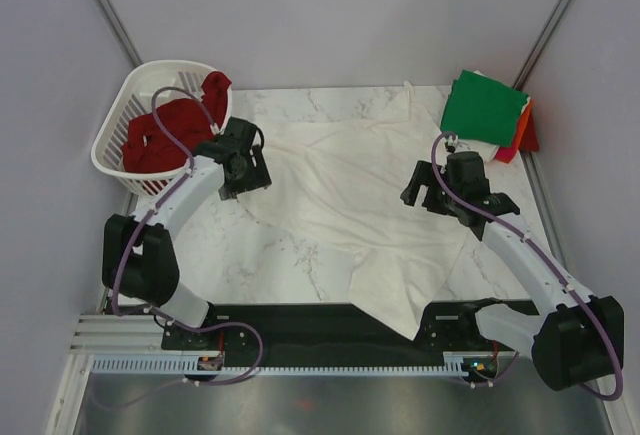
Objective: Fold and stack the t-shirts
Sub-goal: Flatten the tshirt out
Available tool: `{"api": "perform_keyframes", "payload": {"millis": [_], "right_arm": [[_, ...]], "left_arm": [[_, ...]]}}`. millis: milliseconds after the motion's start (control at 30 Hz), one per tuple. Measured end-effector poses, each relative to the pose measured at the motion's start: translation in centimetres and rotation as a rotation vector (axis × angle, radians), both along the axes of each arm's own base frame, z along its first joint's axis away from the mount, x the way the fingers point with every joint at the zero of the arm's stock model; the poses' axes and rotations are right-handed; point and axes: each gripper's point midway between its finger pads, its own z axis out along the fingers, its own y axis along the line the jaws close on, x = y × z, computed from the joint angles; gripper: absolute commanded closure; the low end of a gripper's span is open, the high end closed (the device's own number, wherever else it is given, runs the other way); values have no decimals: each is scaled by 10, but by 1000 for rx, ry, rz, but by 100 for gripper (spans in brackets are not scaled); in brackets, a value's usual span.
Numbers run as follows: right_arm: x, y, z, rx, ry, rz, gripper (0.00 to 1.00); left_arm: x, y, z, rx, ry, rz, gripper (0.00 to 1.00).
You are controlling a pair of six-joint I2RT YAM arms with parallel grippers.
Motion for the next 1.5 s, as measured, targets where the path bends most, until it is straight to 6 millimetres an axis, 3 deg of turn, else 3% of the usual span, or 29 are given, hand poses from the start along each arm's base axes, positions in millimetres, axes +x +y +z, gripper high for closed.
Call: {"api": "perform_keyframes", "payload": {"millis": [100, 200, 367, 667, 767, 800, 833, 933, 1167, 1500], "right_arm": [[-3, 0, -2, -1, 3, 11, 2], [-5, -1, -1, -10, -3, 21, 2], [-6, -2, 0, -21, -5, 31, 2], [-8, -3, -7, -38, 17, 42, 2], [-8, -3, -11, -44, 32, 45, 2], [-8, -3, -12, -46, 37, 45, 2], [-8, -3, -13, -47, 39, 46, 2], [-8, -3, -15, -49, 45, 46, 2], [-8, -3, -17, -51, 54, 46, 2], [-9, -3, -4, -40, 11, 46, 2]], "left_arm": [[-30, 23, -54, 44, 149, 58, 22], [-47, 39, -78, 53, 213, 109, 27], [-40, 51, -95, 30, 176, 166, 28], [-6, 42, -105, -16, 57, 163, 30], [6, 41, -109, -17, 29, 167, 39], [10, 40, -110, -18, 21, 167, 58], [15, 39, -111, -22, 11, 170, 68], [28, 36, -109, -31, -13, 168, 98], [22, 30, -97, -63, -4, 149, 98], [-27, 37, -5, -82, -53, 114, 98]]}}
